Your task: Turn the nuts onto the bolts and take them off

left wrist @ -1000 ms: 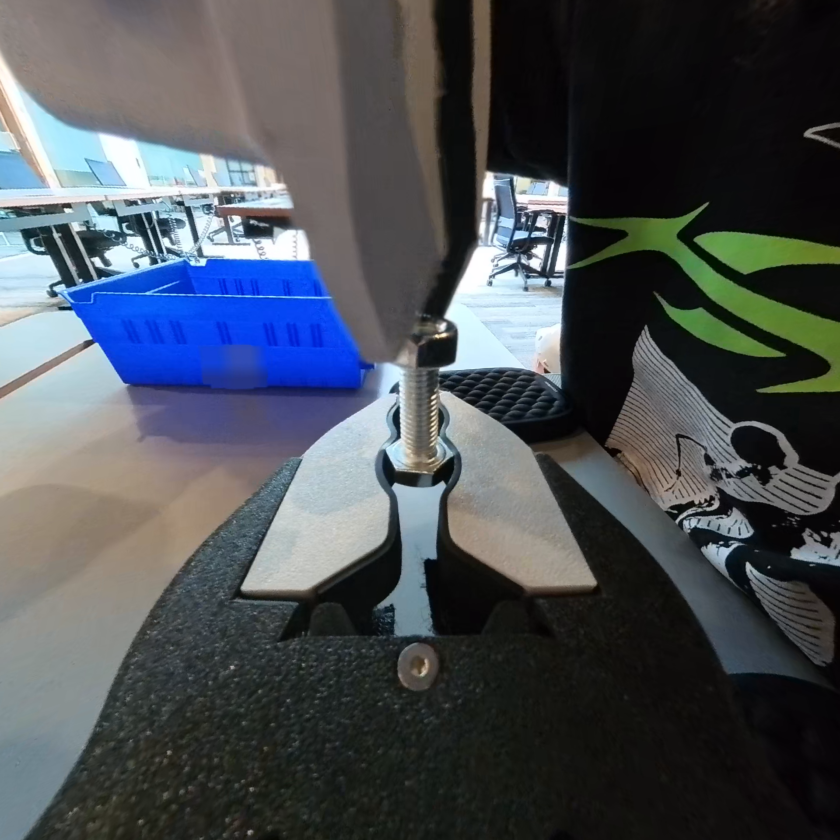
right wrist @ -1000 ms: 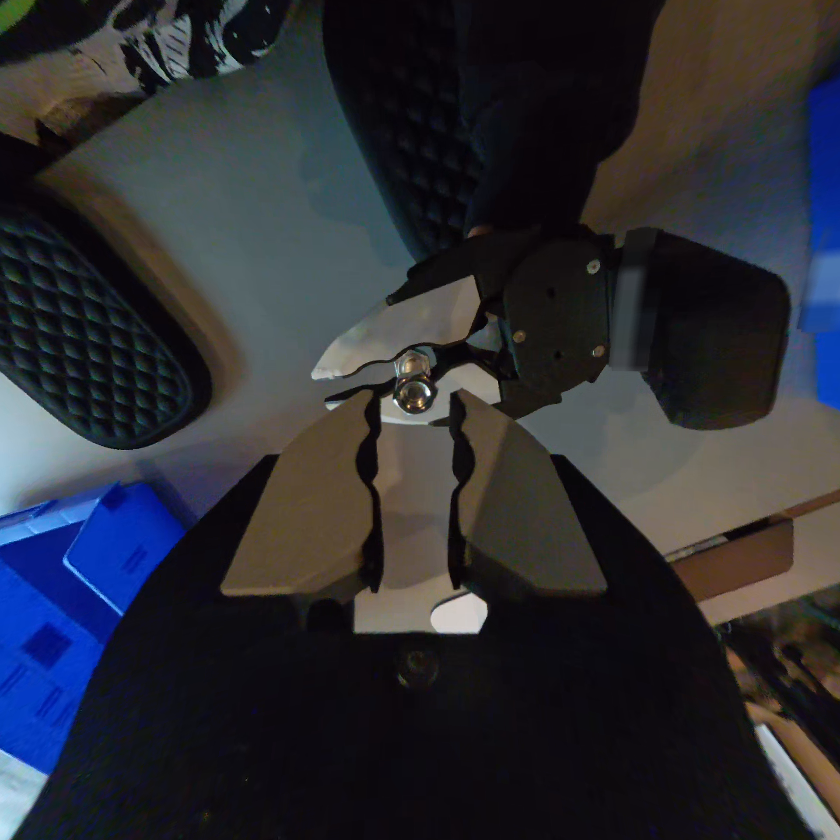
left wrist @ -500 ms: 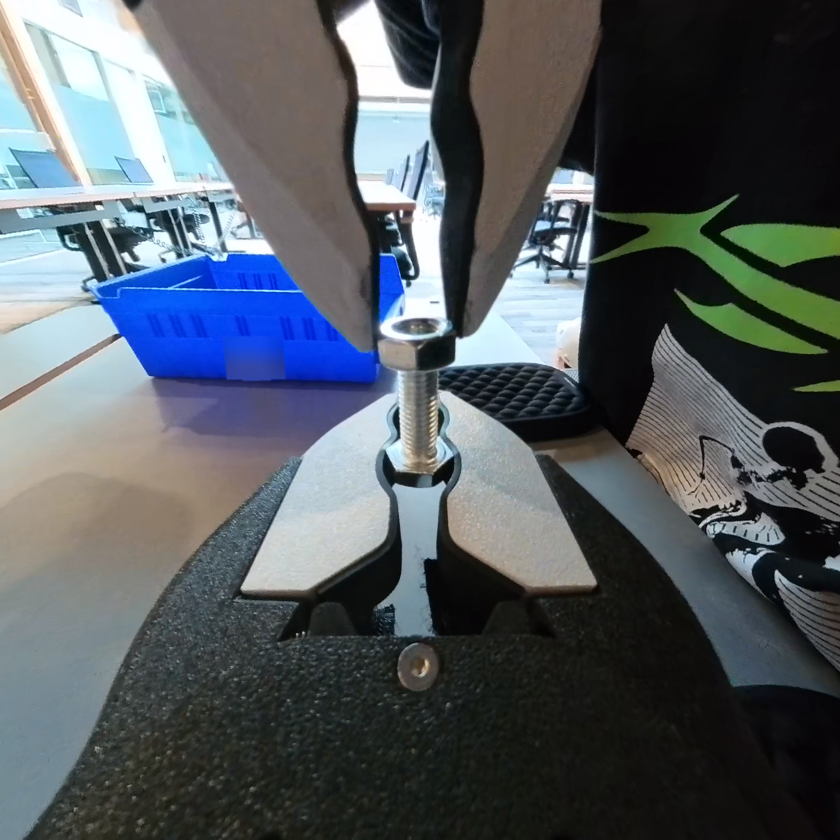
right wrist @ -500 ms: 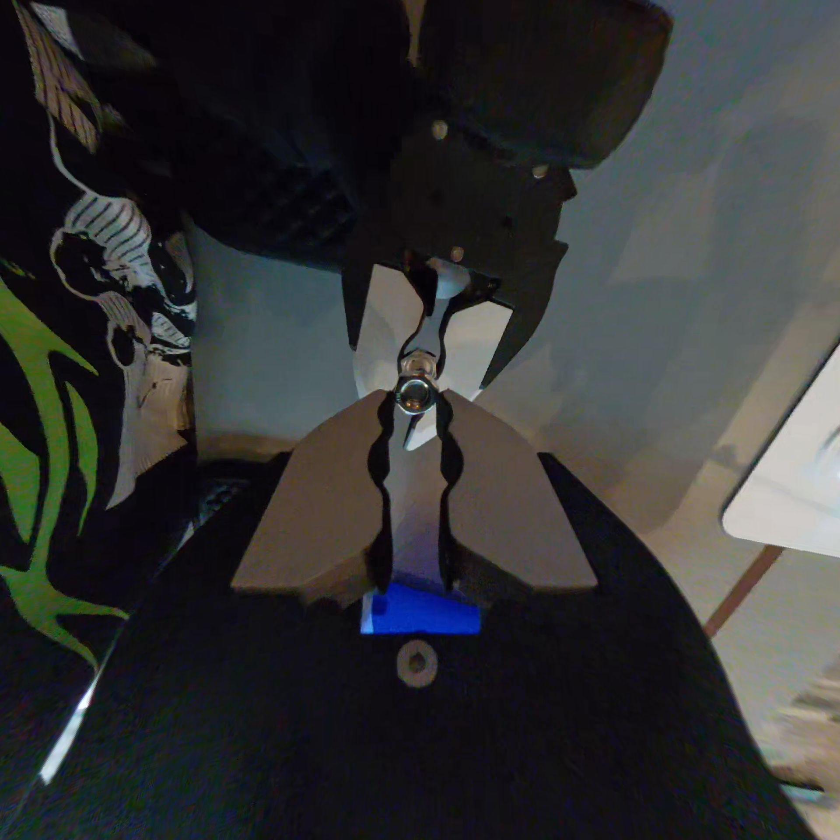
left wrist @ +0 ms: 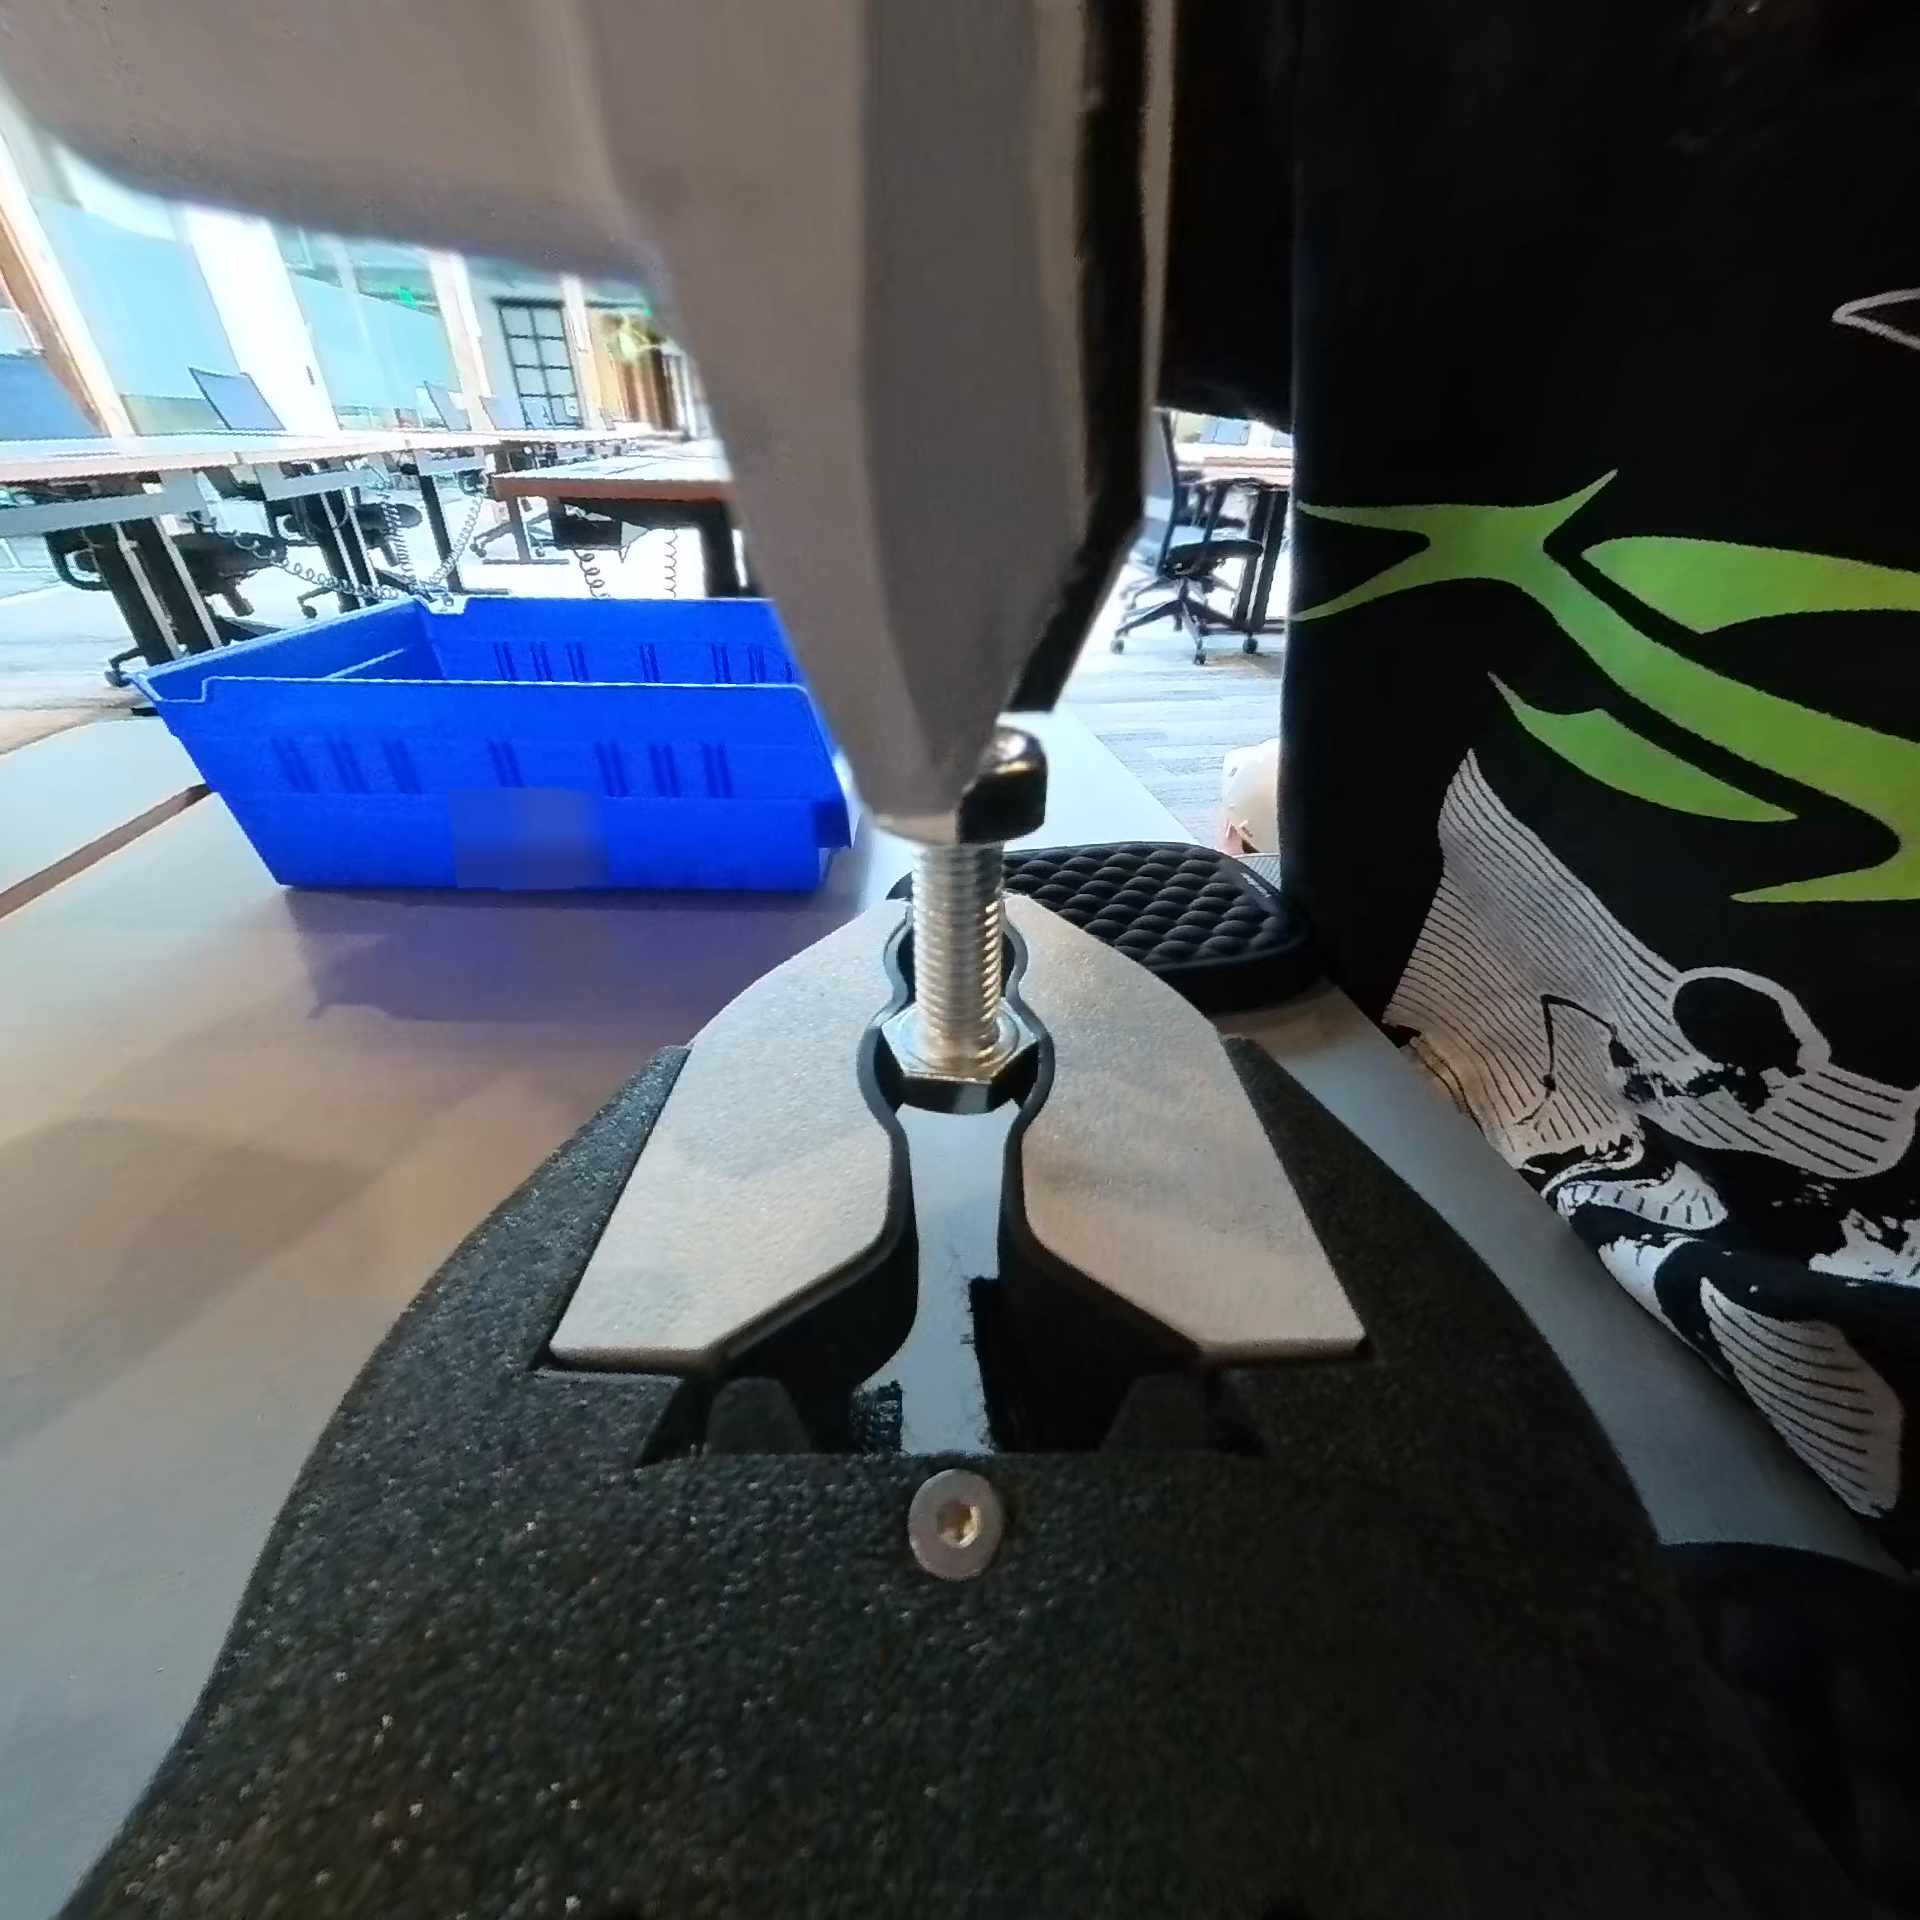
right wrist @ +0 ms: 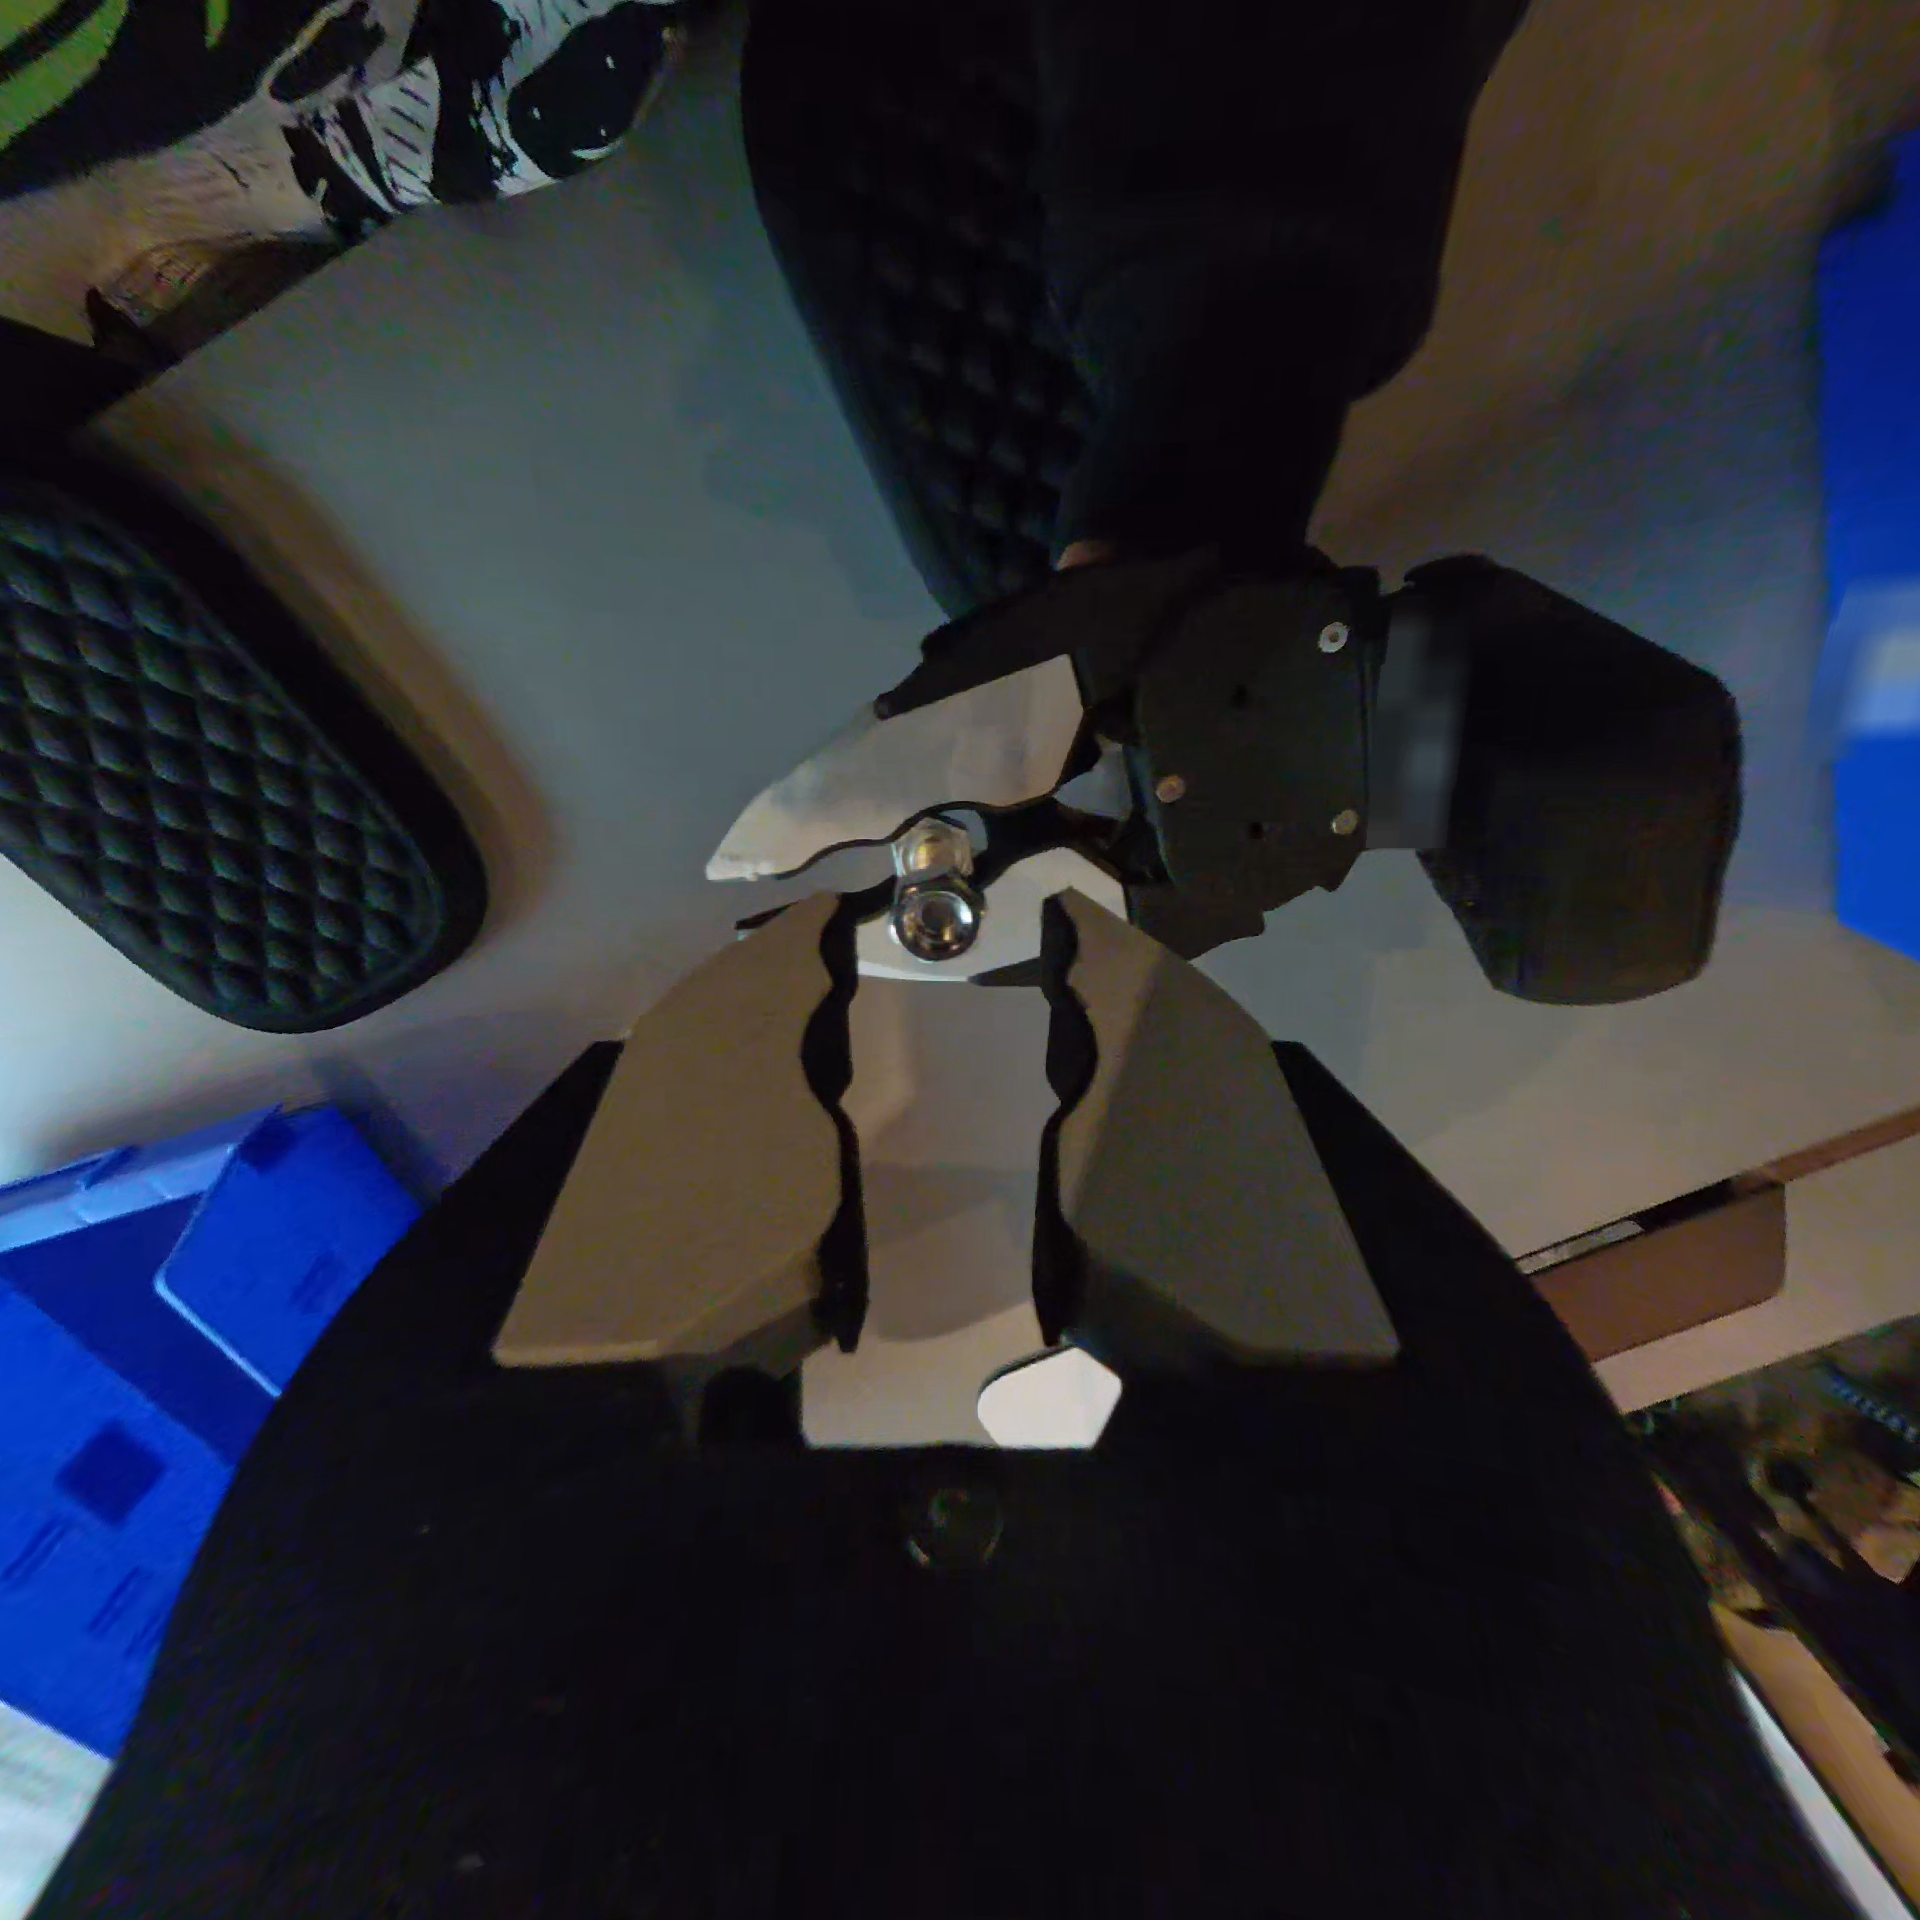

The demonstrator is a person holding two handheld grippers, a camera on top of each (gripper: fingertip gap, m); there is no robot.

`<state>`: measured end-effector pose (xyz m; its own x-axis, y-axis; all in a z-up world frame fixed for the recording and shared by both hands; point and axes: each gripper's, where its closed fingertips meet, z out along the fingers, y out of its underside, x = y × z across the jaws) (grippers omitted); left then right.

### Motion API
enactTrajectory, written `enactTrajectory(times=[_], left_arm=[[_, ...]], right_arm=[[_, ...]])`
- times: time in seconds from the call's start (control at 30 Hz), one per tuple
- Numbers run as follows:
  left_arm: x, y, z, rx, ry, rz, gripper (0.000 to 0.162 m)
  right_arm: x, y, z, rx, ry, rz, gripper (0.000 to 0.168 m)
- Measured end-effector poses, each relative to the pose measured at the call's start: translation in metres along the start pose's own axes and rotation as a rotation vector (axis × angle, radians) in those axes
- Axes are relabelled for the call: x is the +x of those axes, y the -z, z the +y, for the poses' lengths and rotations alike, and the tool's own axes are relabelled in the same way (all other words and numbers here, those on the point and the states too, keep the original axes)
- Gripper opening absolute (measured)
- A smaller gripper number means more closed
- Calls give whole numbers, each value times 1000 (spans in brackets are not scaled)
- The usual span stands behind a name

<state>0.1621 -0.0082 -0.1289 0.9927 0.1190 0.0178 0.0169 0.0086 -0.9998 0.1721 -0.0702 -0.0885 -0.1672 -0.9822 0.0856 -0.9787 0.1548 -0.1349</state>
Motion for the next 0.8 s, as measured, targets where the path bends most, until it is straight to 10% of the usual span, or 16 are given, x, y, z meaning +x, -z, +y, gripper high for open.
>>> enactTrajectory(times=[0.23,0.5,0.63,0.8], left_arm=[[-1,1,-1,5,-3,-10,12],[-5,-1,4,-27,-13,-49,12],[-4,0,1,-8,-6,-38,12],[-1,0,0,-2,2,-9,12]], right_arm=[[0,-3,5,1,-126,5,17],[-6,-6,9,-10,-925,80,17],[-4,-6,6,7,-878,92,30],[-2,5,2,19,-323,100,45]])
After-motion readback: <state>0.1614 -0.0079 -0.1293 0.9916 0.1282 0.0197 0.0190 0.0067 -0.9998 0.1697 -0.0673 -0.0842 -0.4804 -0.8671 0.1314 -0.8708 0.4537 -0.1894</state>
